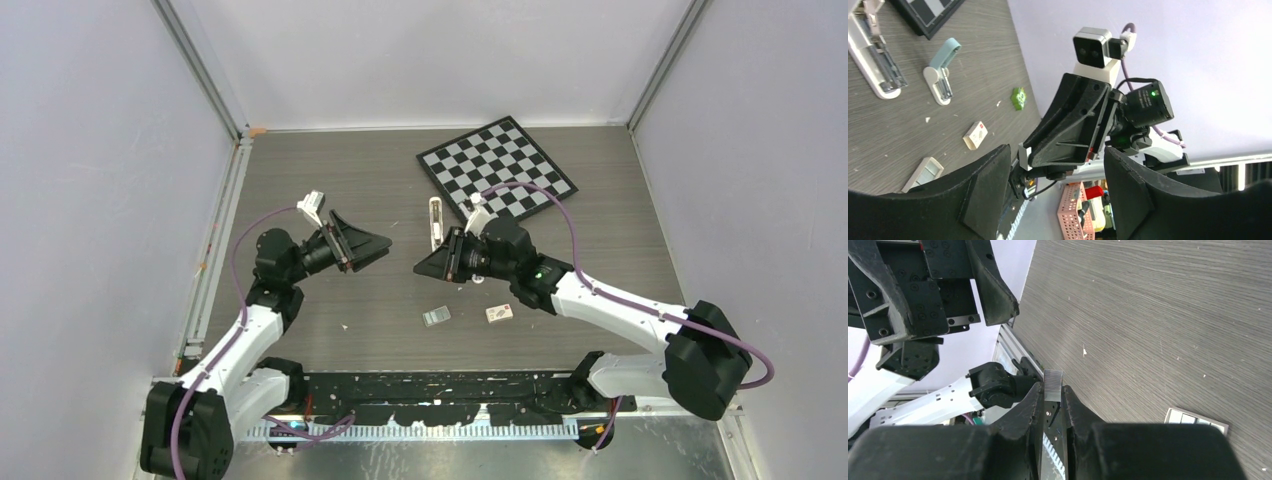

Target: Load the staples into the stapler

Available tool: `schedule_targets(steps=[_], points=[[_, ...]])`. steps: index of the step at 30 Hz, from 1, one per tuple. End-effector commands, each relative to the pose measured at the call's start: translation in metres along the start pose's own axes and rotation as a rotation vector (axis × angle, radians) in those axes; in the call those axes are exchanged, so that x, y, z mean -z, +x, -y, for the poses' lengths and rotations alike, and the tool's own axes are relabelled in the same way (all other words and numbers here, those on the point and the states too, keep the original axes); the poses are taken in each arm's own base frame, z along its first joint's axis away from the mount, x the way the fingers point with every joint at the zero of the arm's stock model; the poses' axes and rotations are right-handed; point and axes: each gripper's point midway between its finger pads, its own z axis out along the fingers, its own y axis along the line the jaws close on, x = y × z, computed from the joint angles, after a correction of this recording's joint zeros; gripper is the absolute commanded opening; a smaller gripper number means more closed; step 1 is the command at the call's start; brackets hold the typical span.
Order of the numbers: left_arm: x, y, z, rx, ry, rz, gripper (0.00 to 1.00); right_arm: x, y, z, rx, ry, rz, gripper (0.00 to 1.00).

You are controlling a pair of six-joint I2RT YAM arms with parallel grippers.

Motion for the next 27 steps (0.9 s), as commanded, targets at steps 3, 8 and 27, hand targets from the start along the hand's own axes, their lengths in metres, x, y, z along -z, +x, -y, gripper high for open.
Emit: schedule_targets(steps=[3,8,27], points=[[0.007,0.008,0.031,-0.085,0.143,-0.034,0.68,0.013,-0.038,-0.047,-0.023,-0.149,0.134,0.18],[0.011,0.012,0.038,-0.092,0.174,-0.037,0.65,0.020,-0.048,-0.066,-0.040,-0.226,0.180,0.18],[0.000,0.038,0.066,-0.111,0.298,-0.122,0.60,0.022,-0.042,-0.083,-0.049,-0.347,0.150,0.19]])
